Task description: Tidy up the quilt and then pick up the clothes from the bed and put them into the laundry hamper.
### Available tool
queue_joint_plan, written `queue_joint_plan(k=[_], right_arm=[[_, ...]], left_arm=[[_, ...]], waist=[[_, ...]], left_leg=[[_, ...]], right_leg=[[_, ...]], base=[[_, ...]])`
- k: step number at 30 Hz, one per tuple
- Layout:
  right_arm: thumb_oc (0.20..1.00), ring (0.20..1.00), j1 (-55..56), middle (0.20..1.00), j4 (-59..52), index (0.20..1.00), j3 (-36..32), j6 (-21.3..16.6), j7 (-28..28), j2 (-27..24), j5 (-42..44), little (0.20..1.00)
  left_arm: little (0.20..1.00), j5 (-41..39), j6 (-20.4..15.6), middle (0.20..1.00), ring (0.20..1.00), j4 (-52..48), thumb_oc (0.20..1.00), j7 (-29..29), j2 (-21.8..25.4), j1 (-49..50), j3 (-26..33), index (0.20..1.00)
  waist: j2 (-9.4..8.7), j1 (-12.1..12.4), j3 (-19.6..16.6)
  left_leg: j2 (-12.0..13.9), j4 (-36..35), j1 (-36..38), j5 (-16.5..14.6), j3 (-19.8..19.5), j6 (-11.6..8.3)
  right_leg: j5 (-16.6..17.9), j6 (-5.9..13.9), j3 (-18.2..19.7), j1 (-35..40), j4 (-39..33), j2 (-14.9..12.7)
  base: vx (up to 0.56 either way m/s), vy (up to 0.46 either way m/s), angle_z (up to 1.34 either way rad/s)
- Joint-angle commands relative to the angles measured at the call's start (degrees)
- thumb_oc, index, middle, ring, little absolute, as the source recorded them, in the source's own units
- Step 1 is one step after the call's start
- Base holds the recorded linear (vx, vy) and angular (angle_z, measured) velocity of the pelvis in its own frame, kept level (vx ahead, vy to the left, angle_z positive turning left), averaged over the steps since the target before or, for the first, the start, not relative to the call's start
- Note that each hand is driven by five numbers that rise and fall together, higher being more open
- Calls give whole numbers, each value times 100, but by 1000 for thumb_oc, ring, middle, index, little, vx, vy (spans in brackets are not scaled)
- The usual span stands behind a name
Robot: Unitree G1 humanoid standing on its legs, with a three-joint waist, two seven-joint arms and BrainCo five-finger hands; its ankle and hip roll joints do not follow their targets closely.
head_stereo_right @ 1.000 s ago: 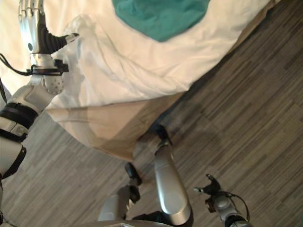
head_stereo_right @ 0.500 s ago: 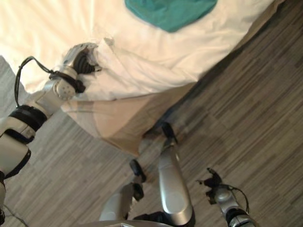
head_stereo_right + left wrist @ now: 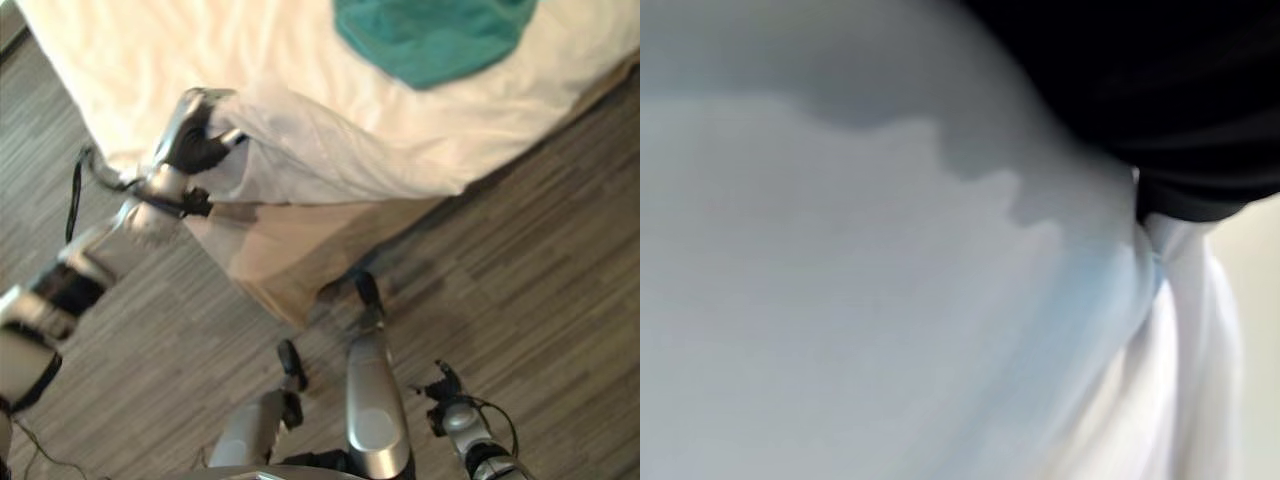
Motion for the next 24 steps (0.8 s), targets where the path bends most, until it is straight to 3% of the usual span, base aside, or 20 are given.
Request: queue_joint_plan(k=[1, 2, 5, 6, 7, 8, 12, 14, 15, 16, 17, 19, 20, 21, 22, 23, 24], right_arm=[[1000, 1000, 453, 1000, 104, 1000, 43, 123, -202, 198, 175, 1000], [1000, 1000, 306, 1000, 134, 1000, 91, 152, -218, 199, 368, 1000], [1000, 1000, 29, 1000, 146, 1000, 119, 200, -194, 161, 380, 1000], [1000, 1000, -117, 1000, 140, 1000, 160, 255, -182, 136, 369, 1000], [1000, 1000, -133, 1000, 143, 1000, 160, 257, -182, 135, 352, 1000], [1000, 1000, -281, 1000, 167, 1000, 236, 302, -189, 130, 320, 1000], [1000, 1000, -516, 1000, 307, 1000, 358, 348, -219, 186, 300, 1000], [1000, 1000, -622, 1000, 386, 1000, 438, 348, -297, 280, 442, 1000], [1000, 1000, -690, 1000, 452, 1000, 484, 368, -402, 411, 683, 1000], [1000, 1000, -708, 1000, 459, 1000, 487, 381, -419, 438, 739, 1000], [1000, 1000, -722, 1000, 468, 1000, 485, 405, -450, 492, 865, 1000], [1000, 1000, -747, 1000, 554, 1000, 347, 497, -536, 756, 1451, 1000], [1000, 1000, -749, 1000, 565, 1000, 326, 503, -565, 785, 1566, 1000], [1000, 1000, -720, 1000, 642, 1000, 138, 535, -636, 957, 1964, 1000], [1000, 1000, -715, 1000, 662, 1000, 96, 551, -628, 997, 2085, 1000], [1000, 1000, -662, 1000, 679, 1000, -219, 561, -787, 1093, 3119, 1000], [595, 595, -659, 595, 677, 595, -242, 572, -779, 1095, 3192, 595]], left_arm=[[200, -64, -8, 200, 200, 207, 200, -703, 215, 466, 24, 200], [200, 25, 232, 200, 200, -77, 200, -1195, -84, 1396, -72, 200], [225, 681, 605, 225, 225, -36, 225, -1583, -350, 2199, -710, 225], [818, 1003, 758, 818, 818, -3, 818, -1603, -367, 2412, -1061, 818], [818, 1072, 808, 818, 818, 0, 818, -1604, -367, 2433, -1113, 818], [1000, 1335, 1032, 1000, 1000, 115, 1000, -1350, -325, 2557, -1534, 1000], [1000, 1350, 1352, 1000, 1000, 454, 1000, -536, -455, 2743, -2121, 1000], [1000, 540, 1670, 1000, 1000, 865, 1000, 94, -653, 2947, -2193, 1000], [1000, -516, 1633, 1000, 1000, 1711, 1000, 602, -1044, 3254, -2136, 1000], [1000, -845, 1656, 1000, 1000, 1880, 1000, 687, -1132, 3315, -2106, 1000], [1000, -1400, 1435, 1000, 1000, 2432, 1000, 790, -1391, 3509, -1938, 1000], [1000, -3635, 970, 1000, 1000, 4683, 1000, 75, -2562, 4059, -656, 1000], [1000, -3804, 1097, 1000, 1000, 4813, 1000, 29, -2645, 4072, -535, 1000], [1000, -3666, 1225, 1000, 1000, 5833, 1000, -211, -3056, 4121, 352, 1000], [1000, -3575, 1332, 1000, 1000, 5959, 1000, -149, -3112, 4110, 494, 1000], [1000, -2887, 1420, 1000, 1000, 6630, 1000, -161, -3221, 4091, 1066, 1000], [1000, -2837, 1441, 1000, 1000, 6652, 1000, -153, -3229, 4090, 1088, 1000]], waist=[[-398, 235, -508], [-471, 531, -499], [-497, 721, -449], [-494, 793, -434], [-491, 802, -431], [-480, 840, -425], [-469, 931, -449], [-473, 1028, -496], [-498, 1136, -529], [-505, 1156, -538], [-530, 1216, -550], [-636, 1435, -587], [-650, 1453, -603], [-728, 1560, -645], [-745, 1579, -650], [-818, 1630, -684], [-823, 1633, -680]], left_leg=[[312, 410, -768, 264, -493, -127], [300, 264, -710, 306, -665, -114], [280, 89, -608, 366, -794, -111], [275, -3, -545, 392, -805, -110], [273, -24, -527, 399, -808, -109], [270, -119, -452, 424, -787, -107], [250, -258, -334, 457, -753, -99], [223, -331, -258, 466, -743, -87], [195, -396, -133, 448, -755, -86], [189, -398, -146, 478, -762, -85], [183, -407, -102, 458, -772, -87], [137, -393, -66, 499, -873, -82], [128, -384, -91, 512, -891, -81], [113, -332, -114, 529, -948, -84], [112, -321, -112, 532, -957, -86], [159, -283, -71, 549, -967, -85], [164, -283, -58, 549, -963, -85]], right_leg=[[-776, 102, -10, 660, -162, -85], [-740, 114, -186, 854, -325, -94], [-745, 153, -317, 1048, -441, -98], [-761, 174, -393, 1133, -484, -112], [-761, 179, -410, 1155, -496, -117], [-767, 206, -476, 1221, -513, -145], [-761, 251, -570, 1381, -595, -184], [-729, 275, -629, 1484, -687, -186], [-725, 289, -693, 1645, -787, -184], [-692, 289, -702, 1641, -802, -185], [-701, 291, -734, 1696, -824, -184], [-612, 282, -861, 1796, -905, -201], [-594, 282, -878, 1784, -913, -206], [-540, 272, -921, 1806, -937, -221], [-529, 272, -926, 1814, -941, -224], [-492, 256, -907, 1861, -945, -224], [-491, 254, -901, 1871, -946, -223]], base=[[-230, 12, 86], [-233, 11, 95], [-200, 104, 73], [-143, 122, 41], [-147, 140, 42], [-115, 114, 32], [-96, 69, 26], [-63, -7, 18], [-54, -32, 6], [-36, -43, 5], [-72, -98, 4], [-88, -164, 5], [-60, -166, 19], [-25, -109, 20], [13, -120, 20], [29, -43, 7], [102, -50, 4]])
